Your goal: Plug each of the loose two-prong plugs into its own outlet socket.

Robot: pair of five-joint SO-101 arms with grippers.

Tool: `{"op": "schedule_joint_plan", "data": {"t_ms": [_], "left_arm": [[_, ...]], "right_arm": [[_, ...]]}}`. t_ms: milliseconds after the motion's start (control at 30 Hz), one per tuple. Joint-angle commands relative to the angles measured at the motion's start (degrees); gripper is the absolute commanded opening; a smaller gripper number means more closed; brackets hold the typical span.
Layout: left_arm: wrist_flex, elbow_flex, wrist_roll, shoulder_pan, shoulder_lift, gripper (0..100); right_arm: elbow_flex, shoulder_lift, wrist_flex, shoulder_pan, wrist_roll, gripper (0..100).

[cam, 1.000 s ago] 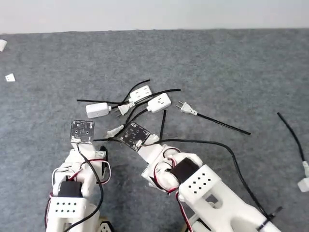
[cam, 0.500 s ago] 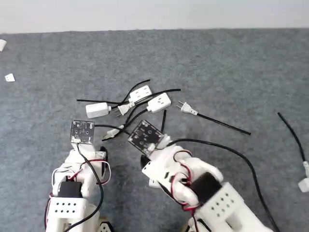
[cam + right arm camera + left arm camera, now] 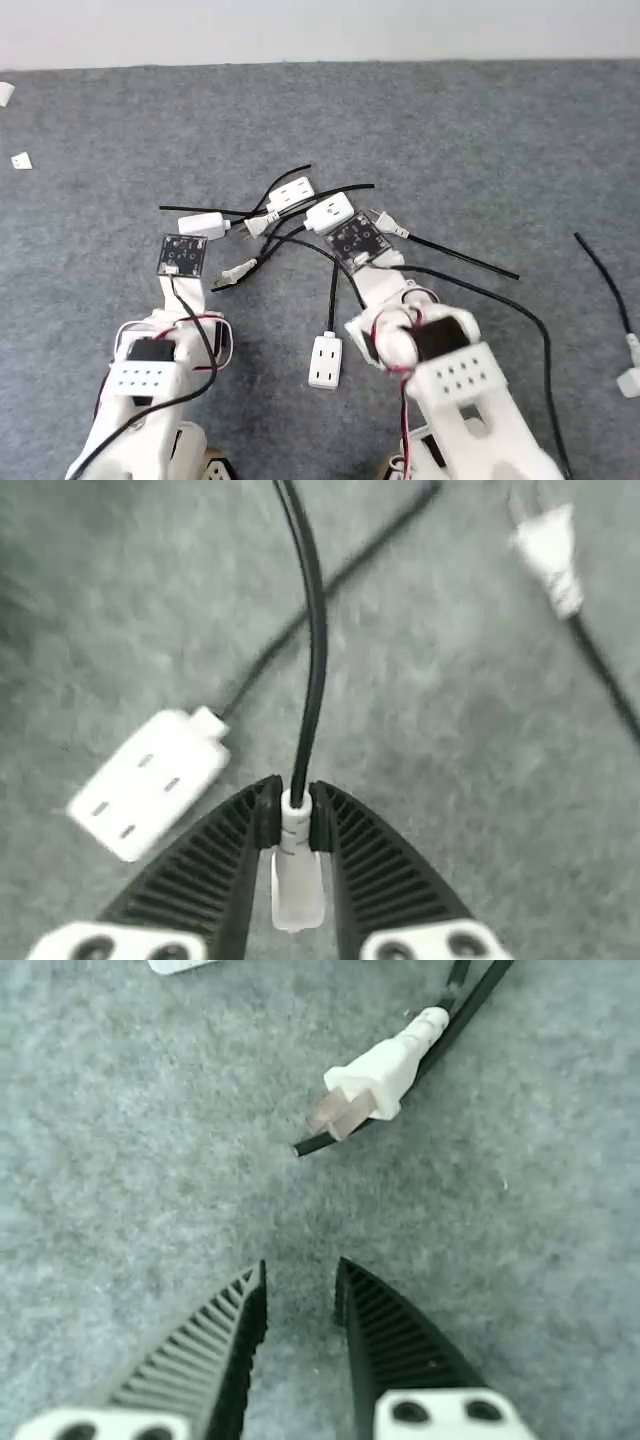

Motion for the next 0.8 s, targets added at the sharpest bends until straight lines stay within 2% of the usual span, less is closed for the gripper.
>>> {"op": "schedule_joint_plan", "data": {"t_ms": [0,200,300,367,533,767], "left_arm": [[-1.23,-3.3,-0.53,-0.26,1.23,10],[-1.23,-3.3,-0.53,-0.26,1.23,11],[-1.23,-3.3,-0.53,-0.26,1.23,11],[-1.23,-3.3,-0.53,-0.26,1.23,11],[-1.23,-3.3,-0.53,-0.26,1.23,11],[-1.23,-3.3,-0.53,-0.26,1.23,11]], "right_arm": [[-3.52,9.71,-4.09,3.74,0.62,0.8],[-7.03,20.97,-6.64,6.46,0.7,2.4],[-8.7,23.08,-6.81,9.01,0.7,14.2],[-8.97,23.25,-7.34,10.15,0.7,18.1],[-8.7,17.89,-8.04,11.12,0.62,12.3],[-3.69,10.68,-8.31,7.6,0.79,7.4]]}}
